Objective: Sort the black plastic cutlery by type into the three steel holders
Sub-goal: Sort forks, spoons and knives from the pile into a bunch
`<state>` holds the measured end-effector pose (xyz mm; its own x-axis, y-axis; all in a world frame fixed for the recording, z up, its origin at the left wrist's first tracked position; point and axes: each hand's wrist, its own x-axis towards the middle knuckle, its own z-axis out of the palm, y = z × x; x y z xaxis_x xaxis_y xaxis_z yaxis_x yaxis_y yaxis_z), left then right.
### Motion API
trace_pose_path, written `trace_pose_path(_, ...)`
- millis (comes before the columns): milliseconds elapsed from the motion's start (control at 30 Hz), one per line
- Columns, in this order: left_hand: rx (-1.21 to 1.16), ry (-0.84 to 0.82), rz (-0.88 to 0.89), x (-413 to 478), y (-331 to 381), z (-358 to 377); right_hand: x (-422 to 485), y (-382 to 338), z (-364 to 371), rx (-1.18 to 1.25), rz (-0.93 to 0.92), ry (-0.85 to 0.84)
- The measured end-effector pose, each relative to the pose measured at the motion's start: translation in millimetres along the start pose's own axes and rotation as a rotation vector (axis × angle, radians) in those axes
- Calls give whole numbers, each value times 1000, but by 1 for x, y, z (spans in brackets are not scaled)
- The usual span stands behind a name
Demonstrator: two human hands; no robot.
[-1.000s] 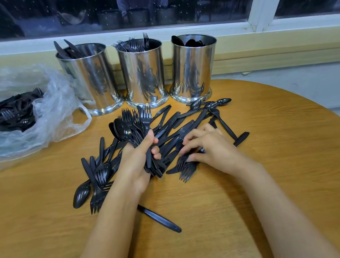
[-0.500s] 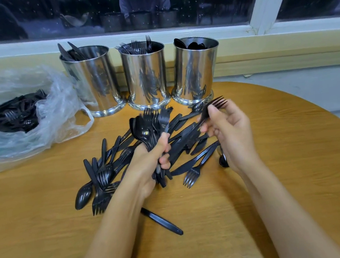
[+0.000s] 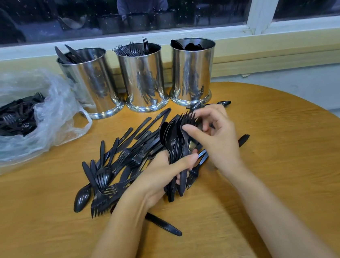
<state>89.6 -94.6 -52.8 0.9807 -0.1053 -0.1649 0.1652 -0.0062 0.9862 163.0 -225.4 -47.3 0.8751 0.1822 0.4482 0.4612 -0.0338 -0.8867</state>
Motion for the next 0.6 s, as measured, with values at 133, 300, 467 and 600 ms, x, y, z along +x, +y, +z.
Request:
trace_pose_path(133,-119,20,11,0,1,0,2,3,-2,48,153,26)
trace_pose_path(300,-64,116,-21,2,-4,-2,2,2,-3,43,233,-57)
trace_pose_path(467,15,181,-26,2,-5,-2,1,-2,-3,72,231,31)
trace_pose_path(600,-146,270,-3,3,-1,0,2,2,-5,100,204,63)
